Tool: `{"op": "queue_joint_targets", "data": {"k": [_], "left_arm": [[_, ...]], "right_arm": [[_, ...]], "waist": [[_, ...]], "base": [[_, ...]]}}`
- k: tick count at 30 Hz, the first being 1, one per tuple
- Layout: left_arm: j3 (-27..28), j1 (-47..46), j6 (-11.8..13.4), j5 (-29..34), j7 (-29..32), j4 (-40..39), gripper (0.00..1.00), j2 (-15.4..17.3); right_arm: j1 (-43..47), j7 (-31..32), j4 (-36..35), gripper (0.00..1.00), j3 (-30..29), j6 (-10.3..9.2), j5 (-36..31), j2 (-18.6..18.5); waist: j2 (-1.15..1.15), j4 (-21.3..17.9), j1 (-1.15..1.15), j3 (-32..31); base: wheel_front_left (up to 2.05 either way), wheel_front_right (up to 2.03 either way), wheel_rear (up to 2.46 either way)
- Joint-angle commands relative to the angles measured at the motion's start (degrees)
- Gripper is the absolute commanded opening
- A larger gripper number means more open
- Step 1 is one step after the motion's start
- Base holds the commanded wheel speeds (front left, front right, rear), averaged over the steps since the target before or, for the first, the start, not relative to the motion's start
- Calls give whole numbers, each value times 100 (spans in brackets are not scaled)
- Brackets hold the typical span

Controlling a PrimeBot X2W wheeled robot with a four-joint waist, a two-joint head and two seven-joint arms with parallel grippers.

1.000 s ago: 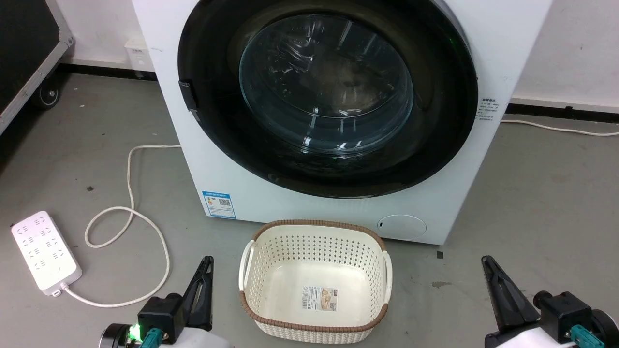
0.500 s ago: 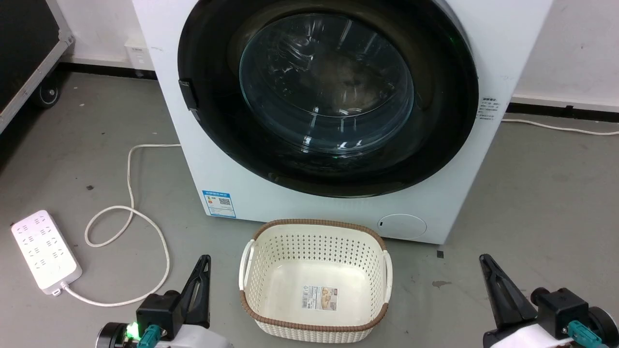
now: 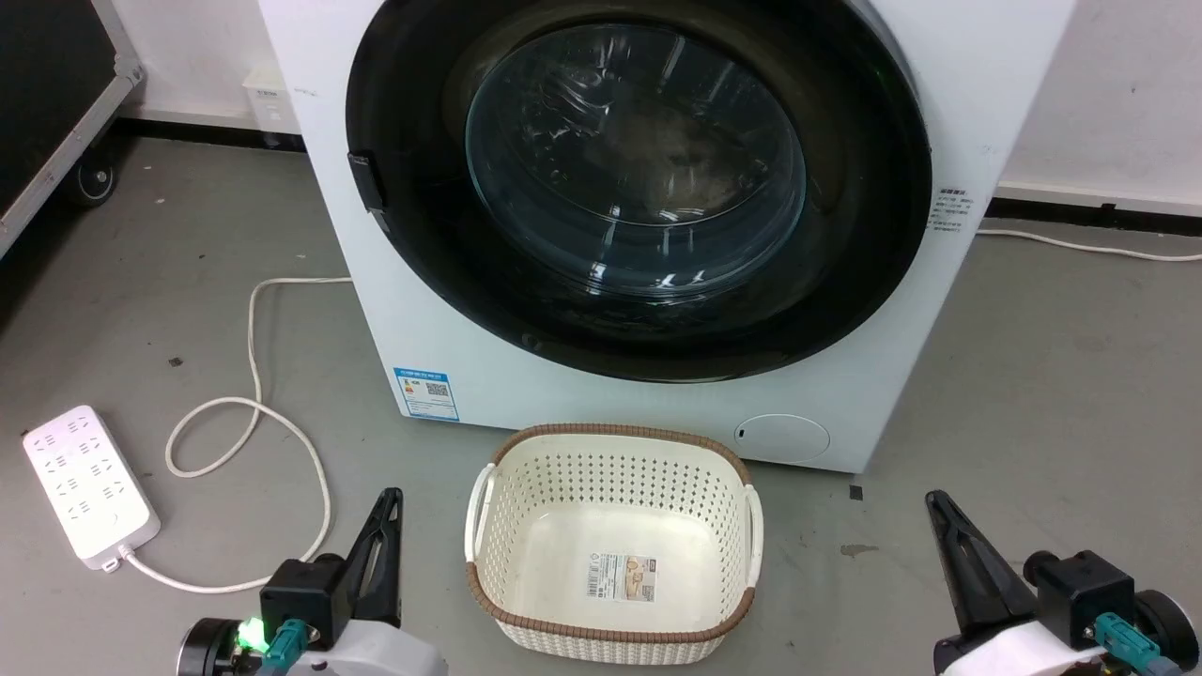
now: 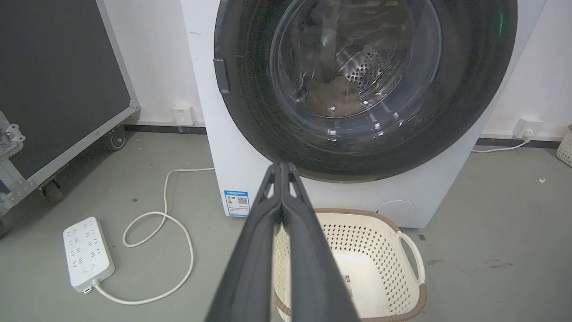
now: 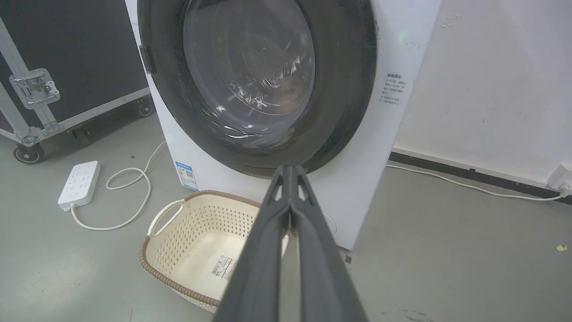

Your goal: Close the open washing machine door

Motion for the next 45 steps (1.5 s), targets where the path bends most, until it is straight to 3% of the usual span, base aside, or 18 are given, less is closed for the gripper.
{"op": "queue_joint_targets", "data": {"k": [1, 45], "left_arm": [[24, -65, 36, 51, 33, -41, 0, -3], [253, -147, 136, 308, 560, -295, 0, -36]], "right_arm": [[-111, 39, -58, 0, 7, -3, -43, 30], [-258, 569, -223, 0, 40, -5, -132, 95]], "waist": [[0, 1, 0, 2], [0, 31, 0, 49]], "base": [[0, 0, 0], [0, 0, 0]]}}
